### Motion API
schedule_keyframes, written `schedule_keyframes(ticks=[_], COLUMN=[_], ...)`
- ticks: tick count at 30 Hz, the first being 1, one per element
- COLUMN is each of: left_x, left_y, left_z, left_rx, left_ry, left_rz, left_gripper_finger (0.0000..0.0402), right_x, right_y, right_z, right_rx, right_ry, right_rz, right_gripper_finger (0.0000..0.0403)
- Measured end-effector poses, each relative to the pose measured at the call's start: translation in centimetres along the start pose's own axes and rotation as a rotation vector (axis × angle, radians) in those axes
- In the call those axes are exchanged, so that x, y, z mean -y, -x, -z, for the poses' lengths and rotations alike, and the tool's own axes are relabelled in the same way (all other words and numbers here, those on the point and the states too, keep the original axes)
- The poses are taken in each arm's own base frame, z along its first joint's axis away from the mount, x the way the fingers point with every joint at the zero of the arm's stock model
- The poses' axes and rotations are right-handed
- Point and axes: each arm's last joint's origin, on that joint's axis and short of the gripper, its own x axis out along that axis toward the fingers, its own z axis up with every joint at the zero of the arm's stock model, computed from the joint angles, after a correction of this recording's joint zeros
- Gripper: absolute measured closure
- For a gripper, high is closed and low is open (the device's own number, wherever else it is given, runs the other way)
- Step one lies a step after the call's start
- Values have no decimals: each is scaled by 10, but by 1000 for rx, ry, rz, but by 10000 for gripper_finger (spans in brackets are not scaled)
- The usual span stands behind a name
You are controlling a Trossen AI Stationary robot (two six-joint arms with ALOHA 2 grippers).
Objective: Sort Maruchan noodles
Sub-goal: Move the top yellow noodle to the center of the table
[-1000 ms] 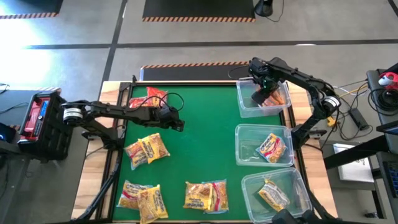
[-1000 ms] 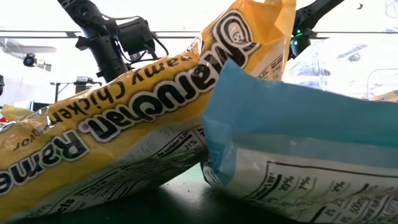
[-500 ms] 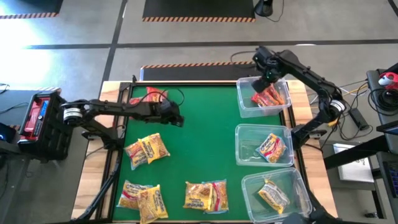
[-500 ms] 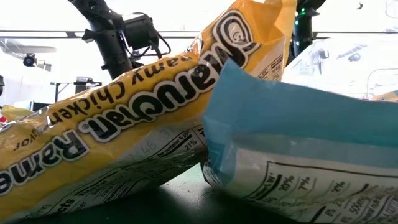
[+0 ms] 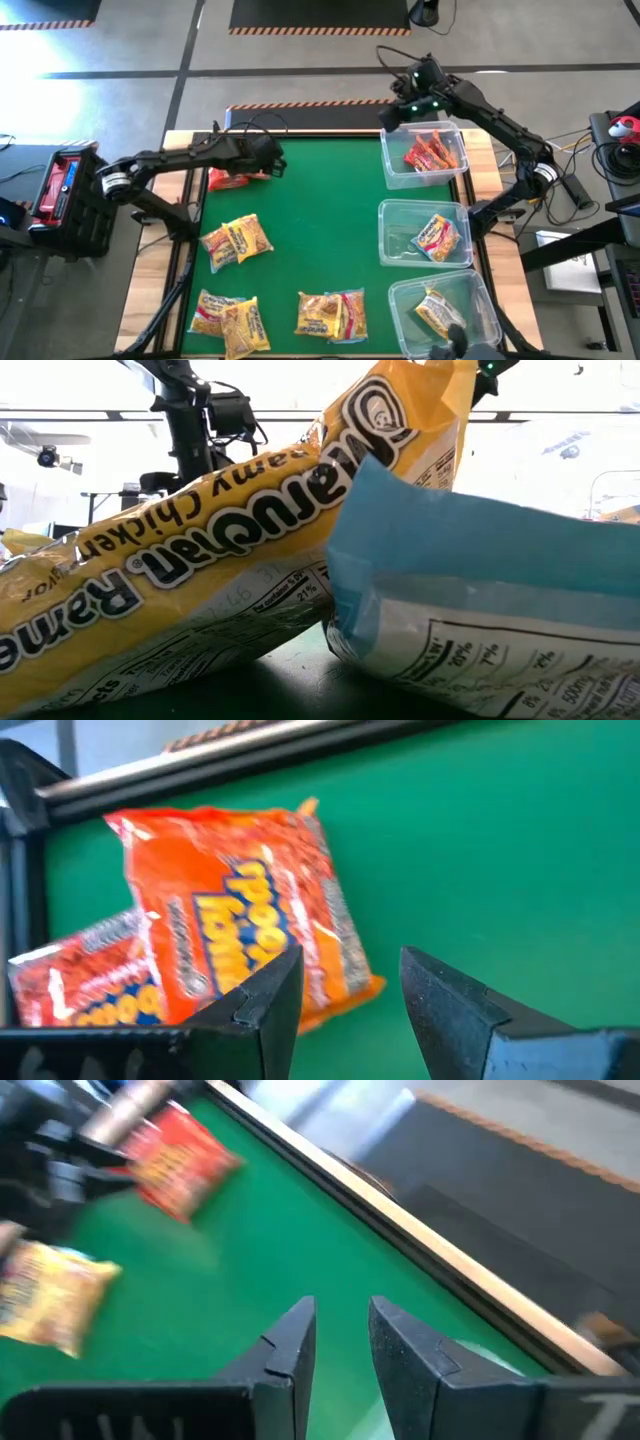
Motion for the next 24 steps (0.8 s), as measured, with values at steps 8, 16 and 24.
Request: schedule_keyframes(ticks=[8,16,24], left_x=[-15,-9,-12], left_y=[-3,30,92], left_z=[2,45,97], left_rx=[-120,-355,-519], left_ry=[15,-110,-60], left_rz=[-38,0,80], left_gripper_finger=[249,249,249], right_x=[-41,-87,-108], right_y=[-27,-38,-60], right_z=[9,21,42], right_rx=[-15,-17,16], right_ry=[77,190,189], right_rz=[-128,-246,-331], right_gripper_finger=[321,321,321])
